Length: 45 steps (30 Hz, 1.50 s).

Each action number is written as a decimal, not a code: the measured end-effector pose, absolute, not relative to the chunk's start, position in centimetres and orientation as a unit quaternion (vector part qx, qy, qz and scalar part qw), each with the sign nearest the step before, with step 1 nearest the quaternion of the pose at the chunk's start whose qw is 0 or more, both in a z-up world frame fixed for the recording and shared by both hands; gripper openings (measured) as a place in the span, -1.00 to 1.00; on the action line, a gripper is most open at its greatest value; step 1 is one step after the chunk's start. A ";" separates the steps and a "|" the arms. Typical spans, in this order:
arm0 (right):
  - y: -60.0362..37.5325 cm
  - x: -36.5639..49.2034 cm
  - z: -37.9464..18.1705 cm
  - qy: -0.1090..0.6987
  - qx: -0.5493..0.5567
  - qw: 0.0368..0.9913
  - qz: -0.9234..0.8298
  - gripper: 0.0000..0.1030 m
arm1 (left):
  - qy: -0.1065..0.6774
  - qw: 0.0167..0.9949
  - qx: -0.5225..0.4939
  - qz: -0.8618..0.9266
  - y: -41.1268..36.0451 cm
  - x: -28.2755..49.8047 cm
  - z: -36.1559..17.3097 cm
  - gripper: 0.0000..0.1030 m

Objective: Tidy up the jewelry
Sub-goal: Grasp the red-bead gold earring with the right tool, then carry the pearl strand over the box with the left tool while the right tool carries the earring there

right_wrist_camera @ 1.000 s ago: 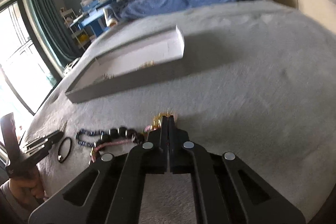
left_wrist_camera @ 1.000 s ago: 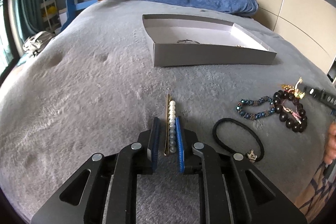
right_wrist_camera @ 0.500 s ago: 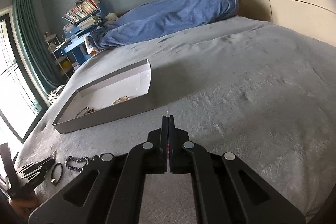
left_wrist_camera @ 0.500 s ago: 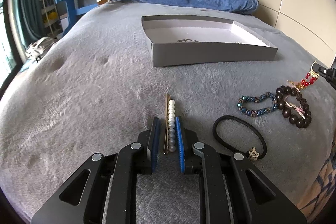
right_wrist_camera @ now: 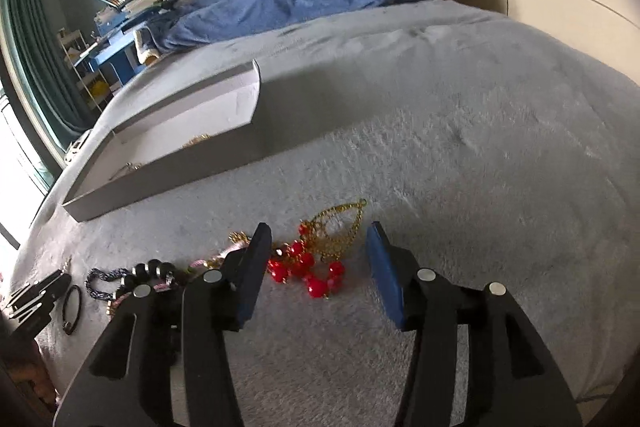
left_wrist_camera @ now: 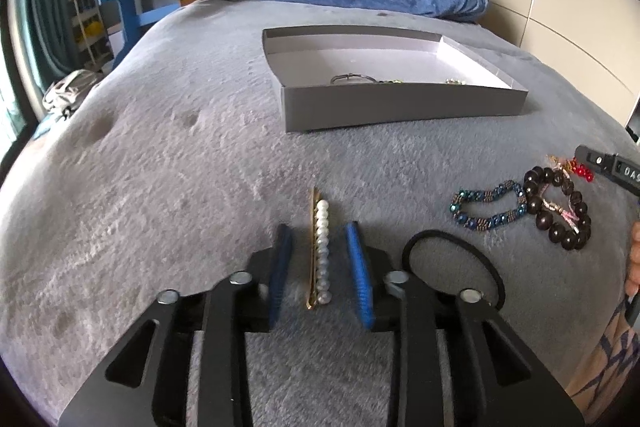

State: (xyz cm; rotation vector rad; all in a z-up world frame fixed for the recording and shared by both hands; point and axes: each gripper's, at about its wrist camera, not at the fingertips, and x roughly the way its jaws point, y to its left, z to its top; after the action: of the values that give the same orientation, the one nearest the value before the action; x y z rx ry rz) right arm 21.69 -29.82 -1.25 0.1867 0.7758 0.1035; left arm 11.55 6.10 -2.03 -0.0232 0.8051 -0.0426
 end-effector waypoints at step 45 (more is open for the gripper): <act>-25.4 26.9 10.8 0.246 0.104 0.941 0.210 -0.51 | 0.287 0.956 -0.014 -0.064 2.6 18.7 9.7 -0.84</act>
State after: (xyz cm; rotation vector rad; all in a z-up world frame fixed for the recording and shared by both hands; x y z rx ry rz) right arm 26.87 -25.44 10.80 0.2114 0.5017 0.4291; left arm 18.69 2.62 9.72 -0.0290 0.5827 -0.1301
